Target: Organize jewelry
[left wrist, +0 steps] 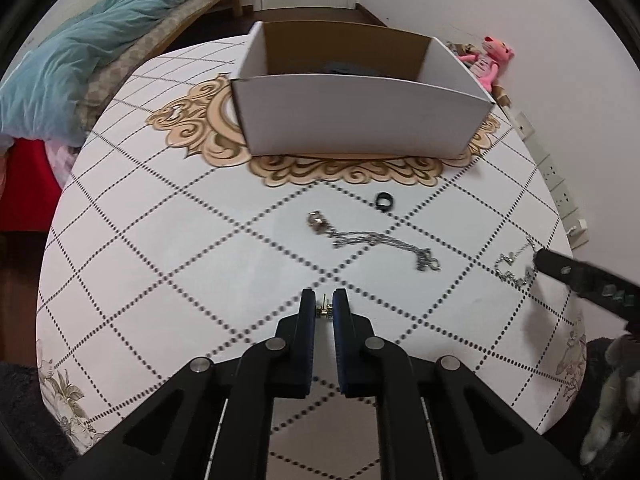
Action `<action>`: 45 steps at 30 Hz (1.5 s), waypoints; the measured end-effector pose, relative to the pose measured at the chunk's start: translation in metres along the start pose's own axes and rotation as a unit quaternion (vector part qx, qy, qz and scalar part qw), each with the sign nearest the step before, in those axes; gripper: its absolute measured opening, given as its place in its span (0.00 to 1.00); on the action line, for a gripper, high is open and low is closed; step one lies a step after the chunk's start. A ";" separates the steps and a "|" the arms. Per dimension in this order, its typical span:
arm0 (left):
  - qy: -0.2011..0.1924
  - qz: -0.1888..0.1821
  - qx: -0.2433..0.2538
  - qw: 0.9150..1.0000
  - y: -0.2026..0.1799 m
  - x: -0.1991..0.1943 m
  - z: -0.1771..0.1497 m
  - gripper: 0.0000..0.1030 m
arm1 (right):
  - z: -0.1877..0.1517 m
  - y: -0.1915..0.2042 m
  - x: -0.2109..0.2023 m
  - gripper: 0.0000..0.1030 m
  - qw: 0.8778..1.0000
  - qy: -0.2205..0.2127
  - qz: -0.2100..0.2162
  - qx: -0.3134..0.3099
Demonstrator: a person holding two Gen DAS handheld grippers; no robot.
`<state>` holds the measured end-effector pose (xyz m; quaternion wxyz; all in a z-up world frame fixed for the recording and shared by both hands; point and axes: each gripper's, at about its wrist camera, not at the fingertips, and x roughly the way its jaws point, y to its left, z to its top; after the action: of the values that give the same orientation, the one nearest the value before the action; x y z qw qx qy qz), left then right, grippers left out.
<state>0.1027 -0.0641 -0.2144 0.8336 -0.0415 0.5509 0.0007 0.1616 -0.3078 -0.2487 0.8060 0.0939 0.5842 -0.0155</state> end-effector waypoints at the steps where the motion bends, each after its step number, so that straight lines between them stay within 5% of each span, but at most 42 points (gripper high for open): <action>1: -0.001 0.002 -0.002 1.000 0.003 -0.002 -0.001 0.06 | 0.000 0.005 0.006 0.58 1.000 0.004 -0.004 -0.008; 3: -0.004 0.004 -0.007 1.000 0.007 -0.005 -0.001 0.06 | -0.001 0.013 0.006 0.32 0.999 -0.019 -0.020 -0.030; 4: -0.005 0.005 -0.009 1.000 0.006 -0.005 0.000 0.06 | -0.001 0.015 0.006 0.09 0.999 -0.023 -0.026 -0.032; 5: -0.005 0.004 -0.010 1.000 0.008 -0.006 0.001 0.06 | -0.001 0.016 0.007 0.07 0.999 -0.023 -0.021 -0.031; 15: -0.042 -0.027 -0.024 0.998 0.017 -0.045 0.031 0.06 | 0.012 0.022 -0.042 0.07 0.995 -0.041 0.087 -0.006; 27: -0.114 -0.060 -0.012 0.992 0.030 -0.103 0.127 0.06 | 0.096 0.080 -0.132 0.07 0.978 -0.105 0.172 -0.060; 37: -0.077 -0.058 -0.007 0.995 0.037 -0.064 0.184 0.06 | 0.165 0.128 -0.086 0.07 0.981 -0.054 0.156 -0.105; 45: -0.026 -0.062 -0.007 0.998 0.037 -0.026 0.194 0.08 | 0.175 0.130 -0.049 0.07 0.983 -0.009 0.146 -0.111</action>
<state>0.2689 -0.0126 -0.1172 0.8456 -0.0815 0.5256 -0.0455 0.3279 -0.2136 -0.1321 0.8103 0.0880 0.5549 0.1667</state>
